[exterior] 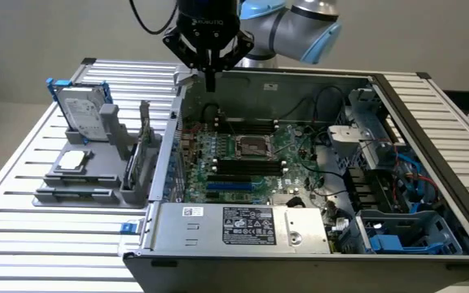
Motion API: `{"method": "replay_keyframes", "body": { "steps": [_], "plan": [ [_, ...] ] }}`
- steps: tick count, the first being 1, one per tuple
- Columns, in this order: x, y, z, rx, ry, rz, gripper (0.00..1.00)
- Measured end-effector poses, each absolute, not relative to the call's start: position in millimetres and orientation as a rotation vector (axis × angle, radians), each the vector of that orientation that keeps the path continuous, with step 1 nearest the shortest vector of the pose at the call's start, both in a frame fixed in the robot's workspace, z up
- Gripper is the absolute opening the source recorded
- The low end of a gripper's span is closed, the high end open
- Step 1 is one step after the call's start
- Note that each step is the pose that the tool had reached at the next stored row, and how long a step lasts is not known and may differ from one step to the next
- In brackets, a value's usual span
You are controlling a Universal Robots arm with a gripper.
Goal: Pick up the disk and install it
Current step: 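Reach for the disk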
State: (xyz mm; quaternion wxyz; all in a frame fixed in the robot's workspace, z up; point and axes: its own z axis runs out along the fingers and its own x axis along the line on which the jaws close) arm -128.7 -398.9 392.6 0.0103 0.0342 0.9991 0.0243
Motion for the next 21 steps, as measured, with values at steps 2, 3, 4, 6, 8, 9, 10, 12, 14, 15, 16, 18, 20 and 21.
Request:
{"method": "replay_keyframes", "body": {
  "steps": [2, 3, 4, 6, 8, 9, 10, 12, 14, 15, 16, 18, 20, 21],
  "plan": [
    [-138, -399, 393, 0.107, 3.118, 0.076, 0.11],
    [-142, -399, 392, 0.107, 3.118, 0.076, 0.11],
    [-147, -399, 392, 0.107, 3.118, 0.076, 0.11],
    [-156, -399, 392, 0.107, 3.118, 0.076, 0.11],
    [-165, -399, 392, 0.107, 3.118, 0.076, 0.11],
    [-170, -399, 392, 0.107, 3.118, 0.076, 0.11],
    [-174, -399, 391, 0.107, 3.118, 0.077, 0.11],
    [-183, -398, 391, 0.107, 3.118, 0.077, 0.11],
    [-192, -397, 391, 0.107, 3.118, 0.076, 0.11],
    [-197, -397, 391, 0.107, 3.118, 0.077, 0.11],
    [-201, -397, 391, 0.107, 3.118, 0.077, 0.11],
    [-210, -396, 391, 0.107, 3.118, 0.077, 0.11],
    [-220, -395, 391, 0.107, 3.118, 0.077, 0.11],
    [-225, -394, 391, 0.107, 3.118, 0.076, 0.11]
  ]
}}
